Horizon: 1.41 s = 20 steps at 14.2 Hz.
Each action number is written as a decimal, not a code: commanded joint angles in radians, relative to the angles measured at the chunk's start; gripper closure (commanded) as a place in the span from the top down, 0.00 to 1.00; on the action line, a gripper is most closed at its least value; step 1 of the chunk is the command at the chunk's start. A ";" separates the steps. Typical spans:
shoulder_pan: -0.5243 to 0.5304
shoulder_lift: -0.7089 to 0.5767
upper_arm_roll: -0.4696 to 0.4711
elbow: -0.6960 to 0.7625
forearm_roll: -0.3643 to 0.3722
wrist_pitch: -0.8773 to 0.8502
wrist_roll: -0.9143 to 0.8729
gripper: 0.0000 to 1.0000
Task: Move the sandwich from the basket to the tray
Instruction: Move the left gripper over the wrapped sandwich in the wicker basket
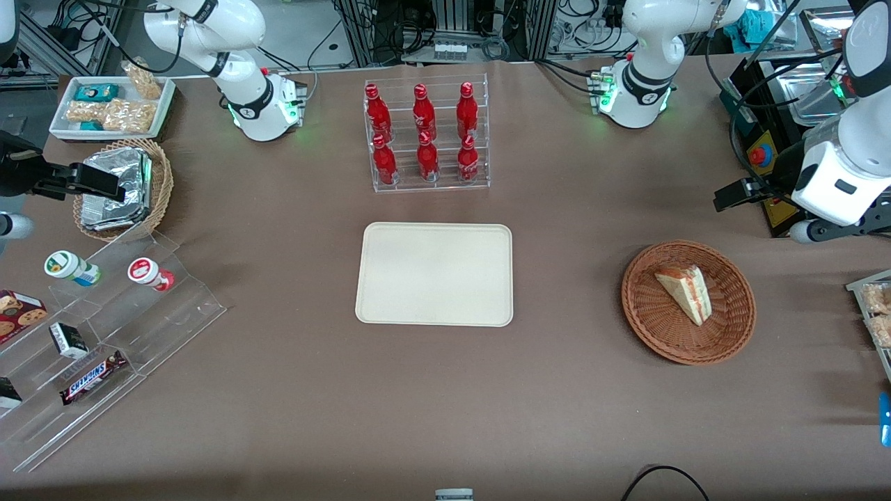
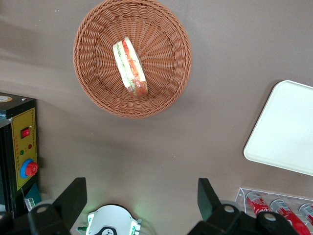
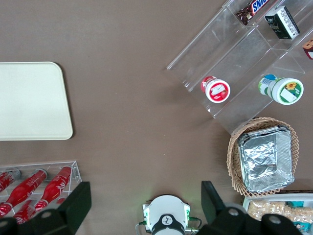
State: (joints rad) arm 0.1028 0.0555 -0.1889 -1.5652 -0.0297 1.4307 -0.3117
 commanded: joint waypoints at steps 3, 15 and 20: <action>0.000 -0.009 0.000 -0.003 0.002 0.007 0.010 1.00; 0.009 -0.011 0.003 -0.006 0.002 -0.006 0.010 1.00; 0.023 0.018 0.008 -0.013 0.005 -0.035 -0.009 1.00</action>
State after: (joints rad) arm 0.1144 0.0677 -0.1796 -1.5724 -0.0293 1.4136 -0.3125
